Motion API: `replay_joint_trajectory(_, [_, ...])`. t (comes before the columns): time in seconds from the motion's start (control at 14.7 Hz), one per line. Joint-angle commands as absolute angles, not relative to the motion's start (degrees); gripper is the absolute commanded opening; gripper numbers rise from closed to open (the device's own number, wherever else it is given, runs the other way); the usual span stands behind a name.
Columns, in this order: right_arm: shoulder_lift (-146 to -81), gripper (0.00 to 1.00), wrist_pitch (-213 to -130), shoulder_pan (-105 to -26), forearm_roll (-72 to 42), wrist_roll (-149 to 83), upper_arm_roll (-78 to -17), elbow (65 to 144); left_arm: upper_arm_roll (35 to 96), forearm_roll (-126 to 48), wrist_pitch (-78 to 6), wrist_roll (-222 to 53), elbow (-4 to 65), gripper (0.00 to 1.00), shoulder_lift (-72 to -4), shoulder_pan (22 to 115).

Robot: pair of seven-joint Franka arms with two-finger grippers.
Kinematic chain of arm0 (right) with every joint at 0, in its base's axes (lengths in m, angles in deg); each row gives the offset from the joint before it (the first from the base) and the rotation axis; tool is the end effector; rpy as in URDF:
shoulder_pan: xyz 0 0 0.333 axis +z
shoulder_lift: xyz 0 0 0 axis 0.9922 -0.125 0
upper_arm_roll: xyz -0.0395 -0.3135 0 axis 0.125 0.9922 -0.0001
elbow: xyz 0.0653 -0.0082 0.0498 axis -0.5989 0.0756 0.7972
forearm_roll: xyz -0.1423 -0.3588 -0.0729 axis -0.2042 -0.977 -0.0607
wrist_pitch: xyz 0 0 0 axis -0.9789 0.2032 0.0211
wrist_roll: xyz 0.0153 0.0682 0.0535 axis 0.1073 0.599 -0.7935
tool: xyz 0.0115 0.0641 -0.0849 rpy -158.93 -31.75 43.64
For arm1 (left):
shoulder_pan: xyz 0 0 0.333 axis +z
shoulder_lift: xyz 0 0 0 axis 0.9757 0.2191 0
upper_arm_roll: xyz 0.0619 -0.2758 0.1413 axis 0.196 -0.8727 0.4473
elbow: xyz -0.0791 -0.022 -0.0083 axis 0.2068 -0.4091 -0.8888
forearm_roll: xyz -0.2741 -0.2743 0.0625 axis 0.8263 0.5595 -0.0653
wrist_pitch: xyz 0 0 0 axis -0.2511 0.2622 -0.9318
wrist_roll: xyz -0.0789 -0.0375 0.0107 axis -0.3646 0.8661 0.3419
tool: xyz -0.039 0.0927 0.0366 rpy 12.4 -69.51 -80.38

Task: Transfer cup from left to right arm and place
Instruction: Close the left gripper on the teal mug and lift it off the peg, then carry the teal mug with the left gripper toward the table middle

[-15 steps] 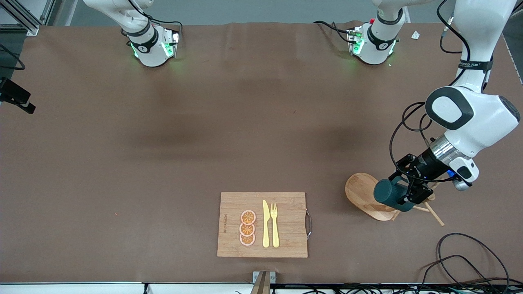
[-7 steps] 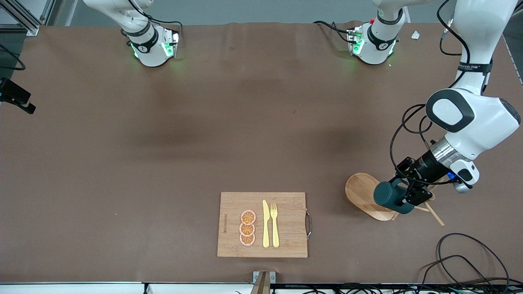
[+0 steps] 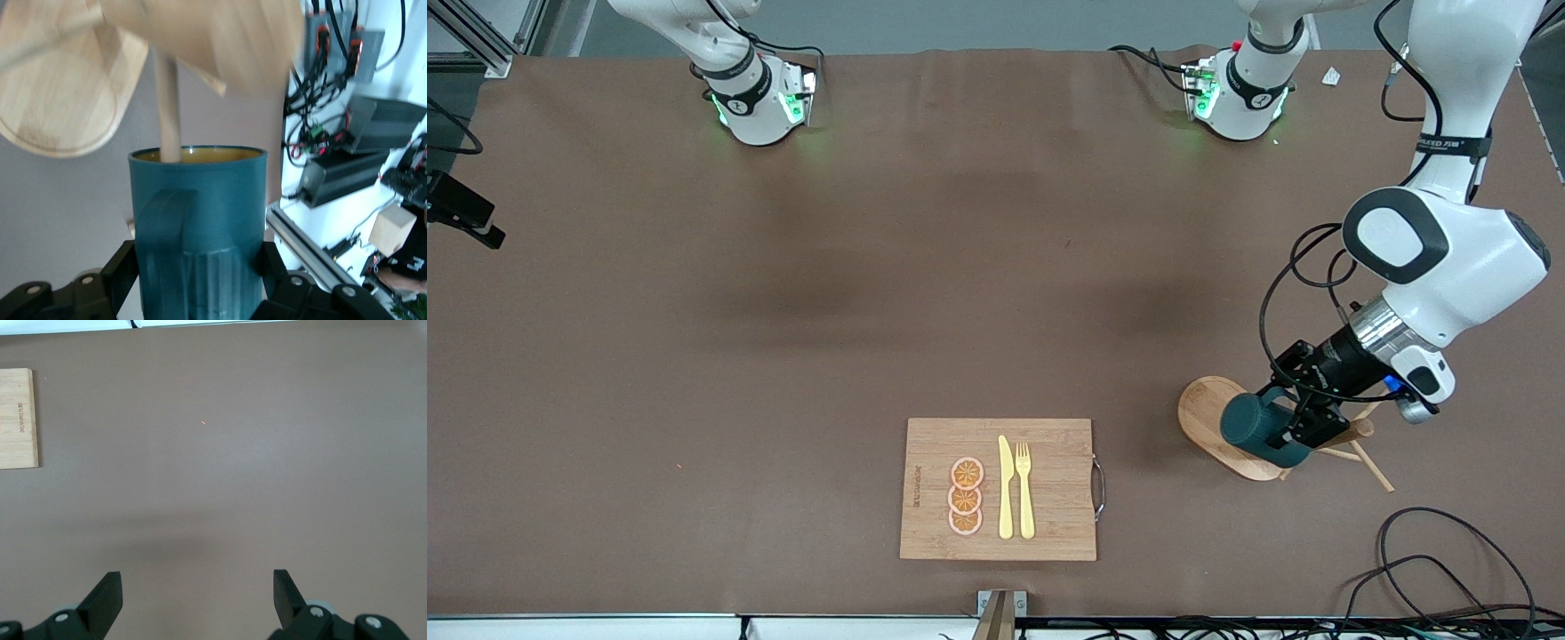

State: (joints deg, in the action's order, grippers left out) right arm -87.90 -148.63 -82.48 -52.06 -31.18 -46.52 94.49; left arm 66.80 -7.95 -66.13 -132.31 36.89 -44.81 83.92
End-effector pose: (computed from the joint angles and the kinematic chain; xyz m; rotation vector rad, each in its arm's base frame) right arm 0.5450 -0.0592 0.6595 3.1274 -0.0821 0.1633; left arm 0.6547 -0.0921 0.3940 1.9409 1.5172 -0.0009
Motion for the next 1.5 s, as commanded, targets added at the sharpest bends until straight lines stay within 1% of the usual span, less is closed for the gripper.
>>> replay_joint_trajectory(0.0, [-88.76, 1.0, -148.48, -83.87, -51.0, -32.21, -47.24, 93.59, 66.43, -11.51, -61.92, -134.21, 37.0, 0.56, -48.48, 83.85])
replay_joint_trajectory(0.2, [-88.76, 1.0, -148.3, -83.87, -51.0, -32.21, -47.24, 93.59, 63.62, -18.55, -59.89, -135.87, 36.91, 0.53, -49.98, 83.06])
replay_joint_trajectory(0.34, [-88.76, 1.0, -148.3, -83.96, -51.0, -32.21, -47.24, 93.59, 61.07, -22.59, -59.8, -139.64, 35.59, 0.53, -49.63, 82.09])
replay_joint_trajectory(0.48, [-88.76, 1.0, -148.13, -83.96, -51.0, -32.21, -47.24, 93.68, 60.45, -29.43, -59.71, -142.89, 33.31, 0.53, -48.93, 78.59])
replay_joint_trajectory(0.82, [-88.76, 1.0, -148.21, -83.96, -51.0, -32.3, -47.24, 93.68, 60.45, -44.03, -59.62, -148.62, 28.74, 0.53, -44.46, 69.8])
replay_joint_trajectory(0.89, [-88.76, 1.0, -148.21, -83.96, -51.0, -32.3, -47.15, 93.68, 60.8, -46.84, -59.62, -149.58, 28.3, 0.53, -43.23, 66.39])
replay_joint_trajectory(1.16, [-88.85, 1.0, -148.48, -84.05, -51.0, -33.61, -47.15, 93.68, 61.06, -62.48, -59.62, -159.66, 25.4, 0.53, -39.27, 59.52])
replay_joint_trajectory(1.3, [-89.03, 1.0, -148.48, -84.05, -51.0, -33.61, -47.15, 93.68, 61.15, -70.65, -58.58, -165.99, 24.26, 0.53, -37.16, 56.0])
replay_joint_trajectory(1.43, [-89.03, 1.0, -148.48, -84.05, -51.0, -33.61, -47.06, 93.68, 61.24, -78.56, -54.9, -170.58, 21.71, 0.53, -34.35, 52.31])
